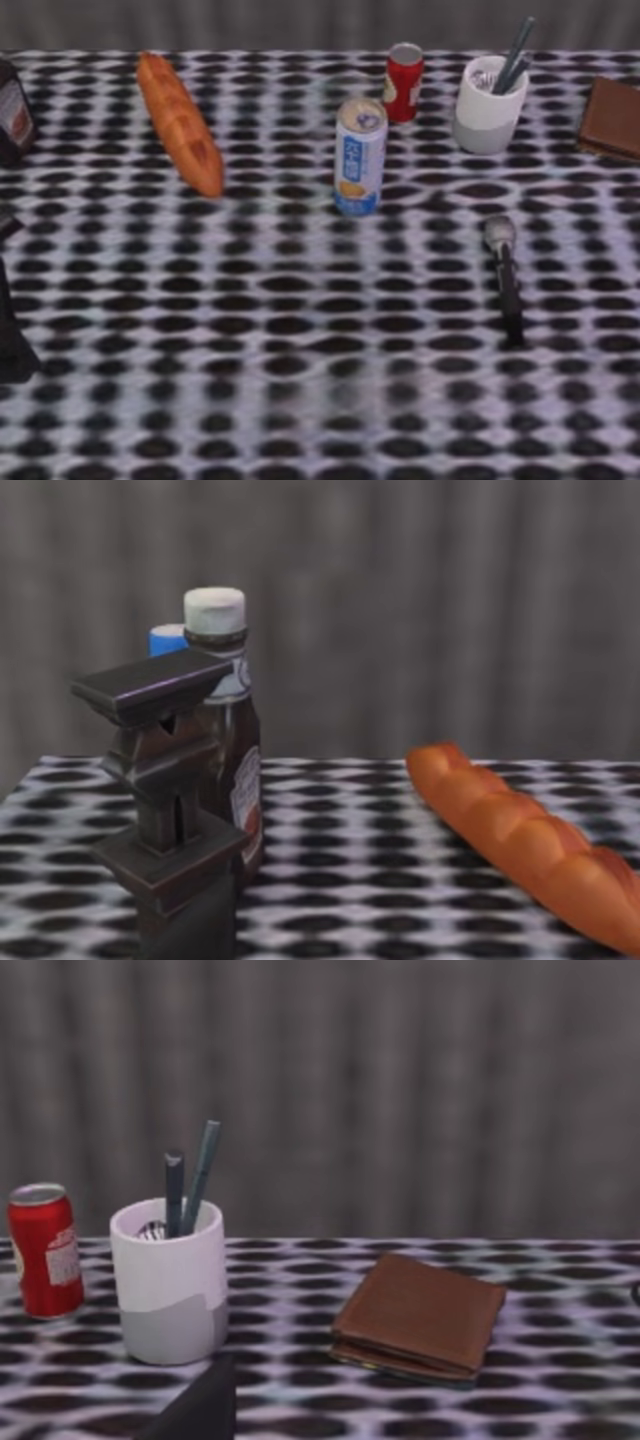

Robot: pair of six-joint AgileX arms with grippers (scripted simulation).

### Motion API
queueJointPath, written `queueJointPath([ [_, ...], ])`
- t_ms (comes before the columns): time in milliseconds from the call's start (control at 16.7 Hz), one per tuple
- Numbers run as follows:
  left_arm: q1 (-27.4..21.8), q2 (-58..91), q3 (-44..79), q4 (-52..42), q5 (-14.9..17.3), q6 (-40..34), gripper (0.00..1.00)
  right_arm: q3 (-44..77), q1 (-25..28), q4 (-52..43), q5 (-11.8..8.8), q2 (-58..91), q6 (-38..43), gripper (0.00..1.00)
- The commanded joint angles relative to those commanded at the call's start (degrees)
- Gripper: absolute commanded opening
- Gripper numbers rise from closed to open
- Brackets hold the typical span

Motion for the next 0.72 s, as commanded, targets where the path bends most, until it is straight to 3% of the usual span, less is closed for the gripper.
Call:
queueJointPath([
  [360, 0.0, 0.0, 0.0, 0.0, 0.0, 0.0, 1.0, 4.9, 1.7, -4.1, 0.0, 6.0, 1.6, 1.0],
  [720, 0.0, 0.0, 0.0, 0.0, 0.0, 0.0, 1.0, 24.0, 7.3, -18.1, 0.6, 32.4, 7.8, 1.0],
])
